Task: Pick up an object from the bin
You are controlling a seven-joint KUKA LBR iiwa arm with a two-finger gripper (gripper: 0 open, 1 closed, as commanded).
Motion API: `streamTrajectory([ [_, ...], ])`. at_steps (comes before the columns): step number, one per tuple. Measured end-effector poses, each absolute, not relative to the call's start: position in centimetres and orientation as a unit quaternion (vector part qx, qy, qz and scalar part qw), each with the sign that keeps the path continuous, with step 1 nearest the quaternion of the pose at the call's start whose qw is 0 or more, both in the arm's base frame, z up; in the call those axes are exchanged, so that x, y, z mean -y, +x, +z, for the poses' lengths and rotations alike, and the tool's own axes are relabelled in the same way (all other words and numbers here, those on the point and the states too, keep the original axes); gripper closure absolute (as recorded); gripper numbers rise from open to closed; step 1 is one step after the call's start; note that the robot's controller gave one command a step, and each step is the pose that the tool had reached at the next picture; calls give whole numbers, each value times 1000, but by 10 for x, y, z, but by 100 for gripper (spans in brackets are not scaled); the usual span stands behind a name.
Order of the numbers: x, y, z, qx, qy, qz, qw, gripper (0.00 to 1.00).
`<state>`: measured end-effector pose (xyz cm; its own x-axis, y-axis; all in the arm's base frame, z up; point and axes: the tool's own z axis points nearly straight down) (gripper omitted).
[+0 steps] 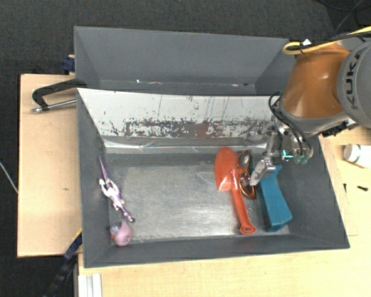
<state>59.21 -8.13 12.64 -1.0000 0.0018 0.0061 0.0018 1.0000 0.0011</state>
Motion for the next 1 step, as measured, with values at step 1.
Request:
streamTrajectory([
  [1, 81, 594, 131, 1000, 0, 0, -1, 0],
])
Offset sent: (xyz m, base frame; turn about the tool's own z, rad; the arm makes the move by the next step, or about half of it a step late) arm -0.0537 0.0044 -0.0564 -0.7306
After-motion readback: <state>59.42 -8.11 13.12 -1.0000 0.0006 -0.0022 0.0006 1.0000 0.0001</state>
